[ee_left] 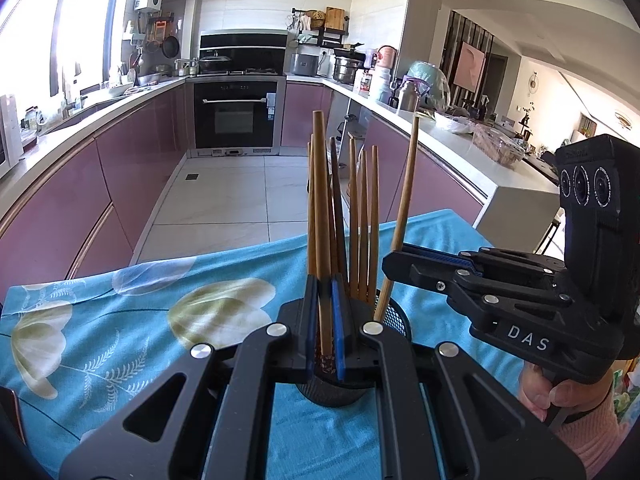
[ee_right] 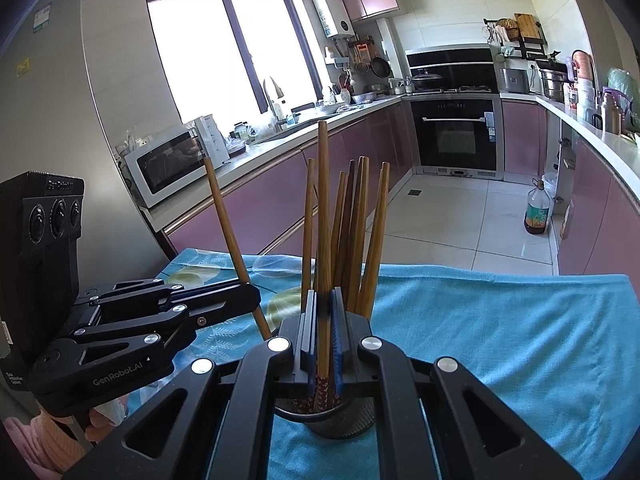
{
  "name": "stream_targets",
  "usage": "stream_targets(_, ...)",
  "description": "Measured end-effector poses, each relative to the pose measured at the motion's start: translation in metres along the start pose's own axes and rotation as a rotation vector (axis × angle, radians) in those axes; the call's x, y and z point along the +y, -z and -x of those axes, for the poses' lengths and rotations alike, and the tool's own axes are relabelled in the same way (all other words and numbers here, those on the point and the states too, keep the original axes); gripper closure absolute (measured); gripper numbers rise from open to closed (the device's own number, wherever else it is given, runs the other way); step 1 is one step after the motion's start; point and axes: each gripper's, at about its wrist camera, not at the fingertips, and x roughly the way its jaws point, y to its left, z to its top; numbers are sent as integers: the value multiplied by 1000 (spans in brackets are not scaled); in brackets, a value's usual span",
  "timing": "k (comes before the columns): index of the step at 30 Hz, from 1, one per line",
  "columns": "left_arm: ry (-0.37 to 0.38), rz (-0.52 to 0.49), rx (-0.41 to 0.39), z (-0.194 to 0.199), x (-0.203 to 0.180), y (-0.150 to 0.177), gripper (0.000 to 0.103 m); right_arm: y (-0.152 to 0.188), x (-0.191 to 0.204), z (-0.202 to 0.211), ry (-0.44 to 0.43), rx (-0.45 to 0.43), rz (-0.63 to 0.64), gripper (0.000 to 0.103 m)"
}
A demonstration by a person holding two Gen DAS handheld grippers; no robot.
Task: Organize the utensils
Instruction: 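Push both chopsticks down into the cup among the others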
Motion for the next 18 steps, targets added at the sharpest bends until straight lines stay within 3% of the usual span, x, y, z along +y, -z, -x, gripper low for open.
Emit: stream_targets(18,6,-17,50,-28,3,-6,95,-3,-5,-12,3,23,-15,97)
